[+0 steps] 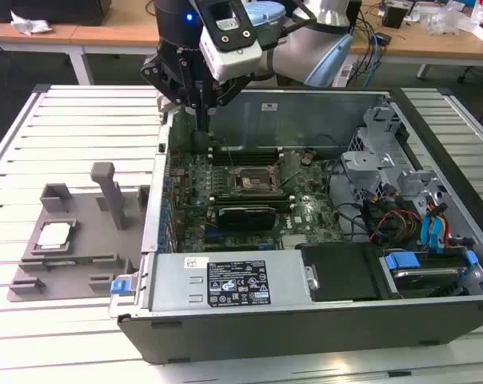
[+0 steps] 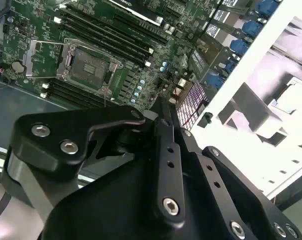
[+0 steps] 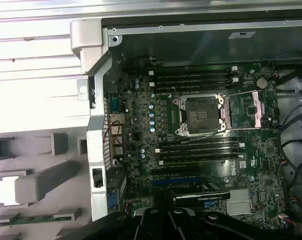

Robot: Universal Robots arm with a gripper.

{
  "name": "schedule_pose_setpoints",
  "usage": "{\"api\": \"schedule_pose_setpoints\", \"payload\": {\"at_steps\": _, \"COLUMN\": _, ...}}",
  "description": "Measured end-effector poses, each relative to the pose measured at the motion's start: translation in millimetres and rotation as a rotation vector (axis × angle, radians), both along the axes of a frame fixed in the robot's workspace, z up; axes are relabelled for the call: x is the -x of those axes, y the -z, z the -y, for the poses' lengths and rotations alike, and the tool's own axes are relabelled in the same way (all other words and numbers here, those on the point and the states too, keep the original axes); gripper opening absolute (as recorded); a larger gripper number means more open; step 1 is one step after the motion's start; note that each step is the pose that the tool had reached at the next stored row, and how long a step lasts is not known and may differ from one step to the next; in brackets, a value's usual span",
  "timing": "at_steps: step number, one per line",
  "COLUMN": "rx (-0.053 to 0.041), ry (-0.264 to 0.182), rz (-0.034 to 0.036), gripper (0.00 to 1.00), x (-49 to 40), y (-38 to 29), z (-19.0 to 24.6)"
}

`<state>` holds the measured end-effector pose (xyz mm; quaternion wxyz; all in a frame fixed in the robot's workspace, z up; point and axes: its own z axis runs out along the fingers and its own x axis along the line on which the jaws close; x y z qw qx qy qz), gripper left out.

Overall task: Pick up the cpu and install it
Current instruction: 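Reach for the cpu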

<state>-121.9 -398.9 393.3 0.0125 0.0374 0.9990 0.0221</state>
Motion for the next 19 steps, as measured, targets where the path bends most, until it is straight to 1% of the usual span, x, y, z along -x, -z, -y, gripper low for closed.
{"api": "schedule_pose_setpoints", "payload": {"at_steps": 2, "rx": -0.0001, "ry": 0.000, "rz": 0.0001, "gripper": 0.11, "x": 10.1, "y": 0.0, "z": 0.0}}
{"api": "schedule_pose_setpoints", "payload": {"at_steps": 5, "rx": 0.0000, "ry": 0.000, "rz": 0.0000, "gripper": 0.11, "x": 22.2, "y": 0.0, "z": 0.0}}
{"api": "schedule_pose_setpoints", "payload": {"at_steps": 9, "rx": 0.0000, "ry": 0.000, "rz": 0.0000, "gripper": 0.11, "x": 30.1, "y": 0.0, "z": 0.0}}
{"api": "schedule_pose_setpoints", "payload": {"at_steps": 13, "rx": 0.0000, "ry": 0.000, "rz": 0.0000, "gripper": 0.11, "x": 41.9, "y": 0.0, "z": 0.0}}
{"api": "schedule_pose_setpoints", "payload": {"at_steps": 15, "rx": 0.0000, "ry": 0.000, "rz": 0.0000, "gripper": 0.11, "x": 53.2, "y": 0.0, "z": 0.0}}
{"api": "schedule_pose_setpoints", "payload": {"at_steps": 17, "rx": -0.0001, "ry": 0.000, "rz": 0.0001, "gripper": 0.11, "x": 62.2, "y": 0.1, "z": 0.0}}
{"api": "schedule_pose_setpoints", "payload": {"at_steps": 18, "rx": 0.0000, "ry": 0.000, "rz": 0.0000, "gripper": 0.11, "x": 65.0, "y": 0.1, "z": 0.0}}
{"api": "schedule_pose_setpoints", "payload": {"at_steps": 19, "rx": 0.0000, "ry": 0.000, "rz": 0.0000, "gripper": 0.11, "x": 70.6, "y": 0.0, "z": 0.0}}
